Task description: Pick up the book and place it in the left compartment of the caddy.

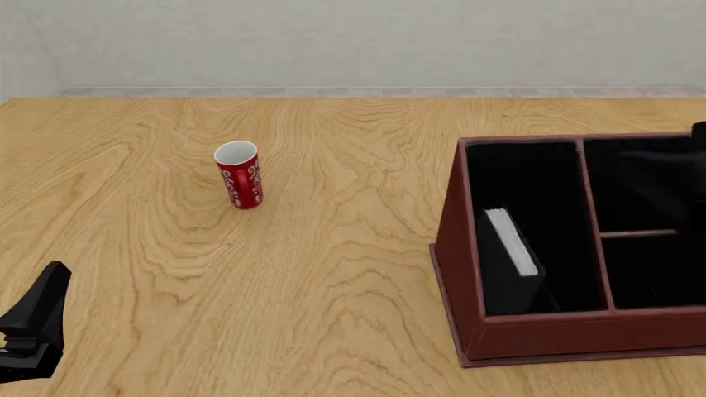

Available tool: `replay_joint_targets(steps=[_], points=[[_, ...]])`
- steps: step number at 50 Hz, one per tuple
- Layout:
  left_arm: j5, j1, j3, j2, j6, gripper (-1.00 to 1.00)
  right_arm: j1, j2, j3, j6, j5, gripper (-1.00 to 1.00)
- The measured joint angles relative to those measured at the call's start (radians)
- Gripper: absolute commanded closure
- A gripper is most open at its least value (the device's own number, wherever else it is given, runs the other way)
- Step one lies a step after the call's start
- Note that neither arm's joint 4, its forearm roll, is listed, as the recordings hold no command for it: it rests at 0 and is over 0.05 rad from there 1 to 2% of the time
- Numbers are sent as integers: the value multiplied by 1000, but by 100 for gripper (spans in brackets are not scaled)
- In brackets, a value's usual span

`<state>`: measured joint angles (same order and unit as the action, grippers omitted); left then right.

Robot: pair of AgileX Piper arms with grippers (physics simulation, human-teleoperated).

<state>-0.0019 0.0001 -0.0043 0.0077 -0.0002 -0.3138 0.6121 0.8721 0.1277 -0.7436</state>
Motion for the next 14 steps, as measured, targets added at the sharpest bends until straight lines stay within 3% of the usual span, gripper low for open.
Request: replay_joint_targets(steps=[14], points=[[0, 0, 0, 0, 0, -100, 24, -109, -123, 70, 94, -100]])
